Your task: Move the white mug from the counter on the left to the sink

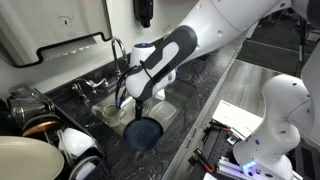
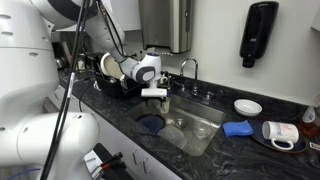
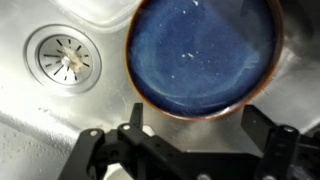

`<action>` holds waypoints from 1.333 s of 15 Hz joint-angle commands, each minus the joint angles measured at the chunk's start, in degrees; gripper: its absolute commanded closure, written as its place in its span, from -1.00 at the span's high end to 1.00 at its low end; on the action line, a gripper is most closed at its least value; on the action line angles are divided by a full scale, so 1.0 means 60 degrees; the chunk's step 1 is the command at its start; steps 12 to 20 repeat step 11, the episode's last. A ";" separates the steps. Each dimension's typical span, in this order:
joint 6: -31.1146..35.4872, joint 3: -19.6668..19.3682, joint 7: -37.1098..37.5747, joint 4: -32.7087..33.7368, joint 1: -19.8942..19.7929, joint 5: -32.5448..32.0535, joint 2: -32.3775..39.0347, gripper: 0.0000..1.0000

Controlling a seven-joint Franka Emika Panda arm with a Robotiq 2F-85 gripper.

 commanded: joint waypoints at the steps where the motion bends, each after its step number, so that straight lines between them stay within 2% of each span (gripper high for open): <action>1: -0.1734 0.2292 0.0297 0.0355 -0.2506 -0.0955 -0.1682 1.00; 3: -0.2830 0.3630 0.0457 0.0772 -0.3872 -0.0734 -0.2022 1.00; 4: -0.3321 0.4089 0.0558 0.0952 -0.4369 -0.0633 -0.2108 1.00; 6: -0.4147 0.4758 0.1393 0.1316 -0.5047 -0.0813 -0.2168 1.00; 8: -0.4565 0.5218 0.2679 0.1577 -0.5438 -0.1129 -0.2143 1.00; 11: -0.4740 0.5718 0.4359 0.1796 -0.5692 -0.1781 -0.2143 1.00; 20: -0.4740 0.5718 0.4359 0.1796 -0.5692 -0.1781 -0.2143 1.00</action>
